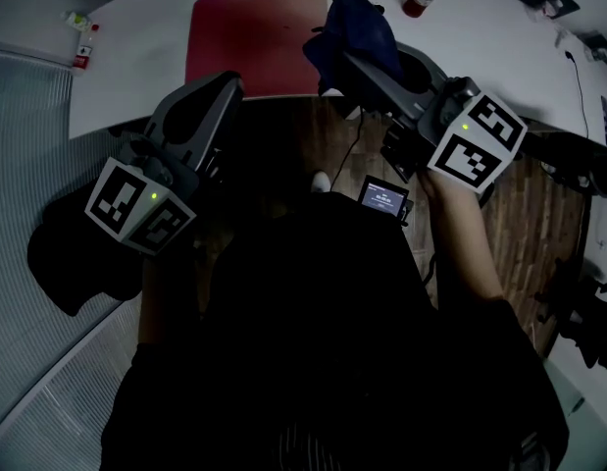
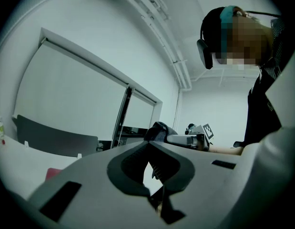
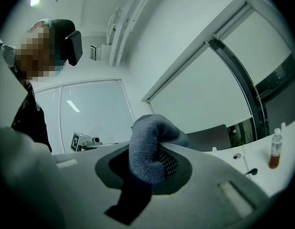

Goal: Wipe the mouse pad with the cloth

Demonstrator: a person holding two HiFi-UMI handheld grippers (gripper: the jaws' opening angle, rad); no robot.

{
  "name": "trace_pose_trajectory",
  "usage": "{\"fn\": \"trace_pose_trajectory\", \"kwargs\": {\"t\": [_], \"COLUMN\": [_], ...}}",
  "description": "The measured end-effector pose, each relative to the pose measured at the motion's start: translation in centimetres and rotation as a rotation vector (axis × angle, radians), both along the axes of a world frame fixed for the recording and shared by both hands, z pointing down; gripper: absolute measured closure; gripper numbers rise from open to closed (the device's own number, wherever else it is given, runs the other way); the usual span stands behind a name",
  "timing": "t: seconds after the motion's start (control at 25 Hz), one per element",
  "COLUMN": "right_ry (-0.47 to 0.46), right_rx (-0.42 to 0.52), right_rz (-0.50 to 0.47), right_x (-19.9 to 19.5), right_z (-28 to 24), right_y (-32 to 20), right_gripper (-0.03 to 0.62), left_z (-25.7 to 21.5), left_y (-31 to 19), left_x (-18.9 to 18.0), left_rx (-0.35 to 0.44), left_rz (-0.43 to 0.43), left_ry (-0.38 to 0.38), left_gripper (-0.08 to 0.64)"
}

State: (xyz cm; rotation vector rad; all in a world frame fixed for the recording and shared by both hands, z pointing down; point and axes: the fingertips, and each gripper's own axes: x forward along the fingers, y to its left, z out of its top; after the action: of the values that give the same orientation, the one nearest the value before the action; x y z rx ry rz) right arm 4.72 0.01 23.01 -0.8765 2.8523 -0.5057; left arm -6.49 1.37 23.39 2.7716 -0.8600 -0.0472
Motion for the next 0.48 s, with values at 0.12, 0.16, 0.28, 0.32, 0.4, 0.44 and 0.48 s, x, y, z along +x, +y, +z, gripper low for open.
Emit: {"fn": "trace_pose_trajectory", "kwargs": {"t": [0.12,0.16,0.28,0.32,0.4,0.44,0.48], "right_ry": [-0.003,-0.003,-0.013,-0.018,-0.028,-0.03,-0.031], "right_rx": [-0.008,-0.008,-0.024,-0.036,-0.062,-0.073,-0.08], "right_rz": [0.003,0.003,0.013,0.02,0.037,0.043,0.045], "right_x": [0.3,-0.1,0.8,2.5,6.6,7.9,8.0], "right_z": [0.3,0.5,1.3,1.6,2.1,2.1,1.9], "right_y": [0.0,0.6,-0.2,-1.9,-6.1,-7.5,-7.7], "right_gripper": [0.52,0.52,0.521,0.521,0.52,0.52,0.521], "left_z": [0.3,0.5,1.2,1.4,1.8,1.9,1.8], "left_y": [0.0,0.6,0.0,-1.7,-6.3,-7.7,-7.9], "left_x": [0.2,-0.3,0.5,2.1,6.0,7.1,7.2], "left_rx": [-0.006,-0.007,-0.015,-0.026,-0.055,-0.069,-0.08], "left_rz": [0.008,0.009,0.02,0.026,0.037,0.04,0.041], "left_ry": [-0.007,-0.007,-0.014,-0.019,-0.024,-0.024,-0.022], "left_gripper": [0.552,0.552,0.552,0.552,0.552,0.552,0.552]}}
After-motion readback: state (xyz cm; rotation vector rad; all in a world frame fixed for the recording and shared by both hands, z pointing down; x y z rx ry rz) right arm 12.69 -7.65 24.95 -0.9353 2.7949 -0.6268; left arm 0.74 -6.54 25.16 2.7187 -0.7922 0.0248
